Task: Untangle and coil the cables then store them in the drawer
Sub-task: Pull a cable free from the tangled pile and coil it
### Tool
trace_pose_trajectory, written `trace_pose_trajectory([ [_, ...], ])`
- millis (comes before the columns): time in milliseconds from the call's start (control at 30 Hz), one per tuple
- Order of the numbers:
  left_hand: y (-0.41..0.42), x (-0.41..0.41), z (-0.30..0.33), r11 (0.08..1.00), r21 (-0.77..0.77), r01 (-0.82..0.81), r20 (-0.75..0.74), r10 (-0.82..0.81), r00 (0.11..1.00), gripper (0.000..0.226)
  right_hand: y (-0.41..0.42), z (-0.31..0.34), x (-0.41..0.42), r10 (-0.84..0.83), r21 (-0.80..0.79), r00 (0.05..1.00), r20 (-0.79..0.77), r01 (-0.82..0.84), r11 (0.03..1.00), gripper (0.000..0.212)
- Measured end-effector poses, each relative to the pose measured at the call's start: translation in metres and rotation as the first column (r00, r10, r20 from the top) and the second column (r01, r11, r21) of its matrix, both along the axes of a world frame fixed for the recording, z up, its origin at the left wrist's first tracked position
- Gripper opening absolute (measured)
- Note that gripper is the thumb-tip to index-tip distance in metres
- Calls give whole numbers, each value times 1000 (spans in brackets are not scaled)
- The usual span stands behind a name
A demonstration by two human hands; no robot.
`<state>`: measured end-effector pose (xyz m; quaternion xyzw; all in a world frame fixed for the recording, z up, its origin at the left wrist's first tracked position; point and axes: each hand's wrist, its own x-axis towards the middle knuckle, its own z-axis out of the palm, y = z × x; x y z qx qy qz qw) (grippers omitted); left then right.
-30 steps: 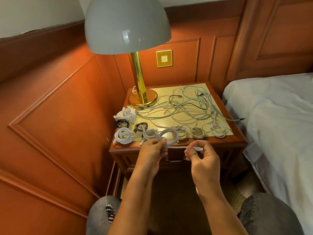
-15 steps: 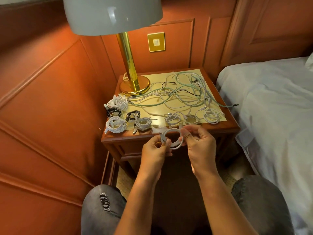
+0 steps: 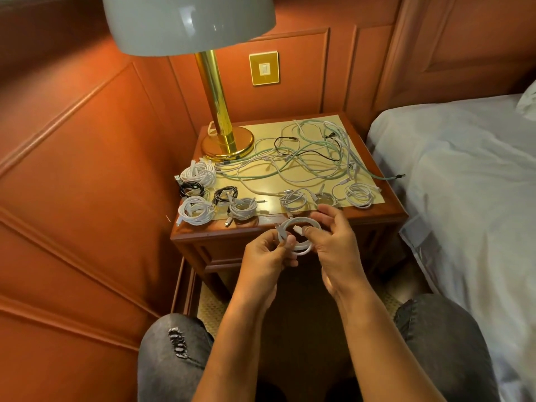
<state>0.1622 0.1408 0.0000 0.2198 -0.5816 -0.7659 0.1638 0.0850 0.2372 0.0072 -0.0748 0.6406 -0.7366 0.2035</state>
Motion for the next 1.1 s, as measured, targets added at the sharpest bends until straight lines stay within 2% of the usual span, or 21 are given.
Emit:
trace_pose_trajectory([
  [67, 0, 0, 2, 999, 50, 15, -3, -15, 1000, 7, 4, -4, -2, 107, -235, 981, 161, -68, 970, 44],
  [133, 0, 1, 3, 995, 99, 18, 2, -18, 1000, 8, 7, -9, -2, 181, -325, 964, 197, -110, 939, 40],
  [300, -5, 3, 7, 973, 233, 1, 6, -2, 1000, 10, 10, -17, 0, 218, -215, 973, 74, -198, 956, 38],
  [467, -9, 2, 12, 959, 281, -33, -9, 37, 999, 13, 12, -15, -1, 287, -297, 945, 156, -232, 926, 32],
  [567, -11, 2, 11, 960, 278, -41, -5, 44, 999, 12, 14, -13, -2, 386, -251, 909, 158, -341, 906, 24],
  [633, -13, 3, 12, 964, 263, -34, -3, 36, 999, 10, 16, -12, -3, 392, -228, 909, 143, -355, 907, 22],
  [733, -20, 6, 13, 971, 232, -50, 5, 50, 999, 8, 22, -8, -10, 260, -164, 959, 112, -241, 957, 17],
  [800, -23, 9, 12, 979, 199, -38, 7, 38, 999, 9, 28, -5, -17, 185, -67, 982, 33, -182, 981, 17],
  [933, -25, 7, 12, 983, 175, -49, 16, 47, 999, 11, 29, 1, -22, 129, 99, 987, -99, -119, 988, 18],
  [1100, -21, 2, 11, 978, 190, -83, 4, 84, 996, 12, 30, 2, -21, 68, 129, 993, -97, -55, 990, 18],
])
